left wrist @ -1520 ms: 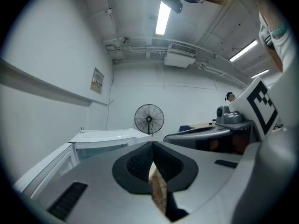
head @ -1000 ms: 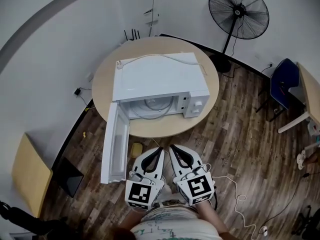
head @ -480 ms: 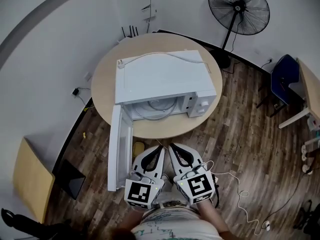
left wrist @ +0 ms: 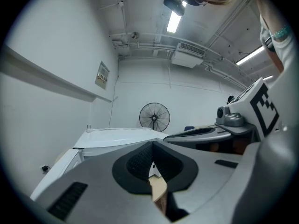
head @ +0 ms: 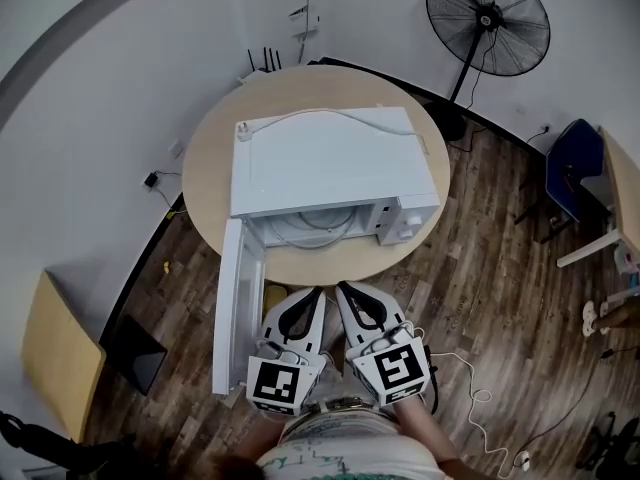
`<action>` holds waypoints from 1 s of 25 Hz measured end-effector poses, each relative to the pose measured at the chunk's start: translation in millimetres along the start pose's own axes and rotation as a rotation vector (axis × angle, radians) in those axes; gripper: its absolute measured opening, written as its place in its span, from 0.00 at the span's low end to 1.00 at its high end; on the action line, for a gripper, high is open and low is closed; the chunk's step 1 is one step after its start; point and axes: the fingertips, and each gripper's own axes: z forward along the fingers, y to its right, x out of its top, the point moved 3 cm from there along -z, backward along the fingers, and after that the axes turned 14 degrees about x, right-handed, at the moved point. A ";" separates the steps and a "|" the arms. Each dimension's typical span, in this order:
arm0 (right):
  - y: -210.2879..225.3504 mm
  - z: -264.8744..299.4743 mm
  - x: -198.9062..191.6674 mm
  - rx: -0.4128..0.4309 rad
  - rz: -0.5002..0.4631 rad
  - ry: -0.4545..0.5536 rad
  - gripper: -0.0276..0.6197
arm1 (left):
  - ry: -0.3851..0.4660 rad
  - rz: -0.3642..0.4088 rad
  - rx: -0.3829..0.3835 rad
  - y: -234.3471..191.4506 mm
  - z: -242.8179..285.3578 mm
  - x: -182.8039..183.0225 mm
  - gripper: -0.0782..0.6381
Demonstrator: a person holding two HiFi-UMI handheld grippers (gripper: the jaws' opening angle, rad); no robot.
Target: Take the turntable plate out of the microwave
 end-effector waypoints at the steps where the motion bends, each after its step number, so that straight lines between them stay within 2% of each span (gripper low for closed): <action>1: 6.0 2.5 1.3 0.001 -0.005 0.002 0.03 | 0.004 -0.003 0.009 -1.4 5.7 2.0 0.13; 11: 54.7 30.7 17.9 0.080 -0.005 0.022 0.03 | 0.021 -0.015 0.049 -4.1 64.0 19.8 0.13; 18: 93.1 43.2 22.9 0.084 -0.013 0.026 0.03 | 0.023 0.000 0.072 -3.5 99.2 27.0 0.13; 25: 119.9 54.9 31.3 0.142 -0.010 0.028 0.03 | 0.038 -0.013 0.118 -5.0 128.7 36.6 0.13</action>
